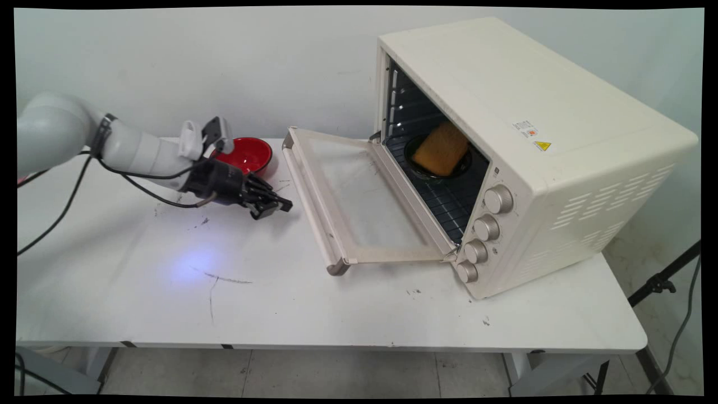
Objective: Close the oven
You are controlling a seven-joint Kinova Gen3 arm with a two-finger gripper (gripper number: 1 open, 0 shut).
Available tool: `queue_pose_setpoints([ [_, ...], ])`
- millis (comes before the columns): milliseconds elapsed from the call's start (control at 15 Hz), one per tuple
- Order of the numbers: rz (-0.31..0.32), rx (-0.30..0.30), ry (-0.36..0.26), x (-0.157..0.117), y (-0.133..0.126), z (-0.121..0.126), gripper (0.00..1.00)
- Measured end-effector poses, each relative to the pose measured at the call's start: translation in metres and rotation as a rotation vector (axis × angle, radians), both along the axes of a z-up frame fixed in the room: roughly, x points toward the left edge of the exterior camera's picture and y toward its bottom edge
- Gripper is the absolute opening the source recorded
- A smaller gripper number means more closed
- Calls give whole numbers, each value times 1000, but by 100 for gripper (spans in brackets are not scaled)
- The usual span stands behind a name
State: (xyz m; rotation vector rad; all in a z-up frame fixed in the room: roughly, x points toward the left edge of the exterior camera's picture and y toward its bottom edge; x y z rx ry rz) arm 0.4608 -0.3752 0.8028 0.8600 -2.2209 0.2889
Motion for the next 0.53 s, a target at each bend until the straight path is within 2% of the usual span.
queue_pose_setpoints([
  [533, -27, -9, -1, -33, -21, -14, 0],
])
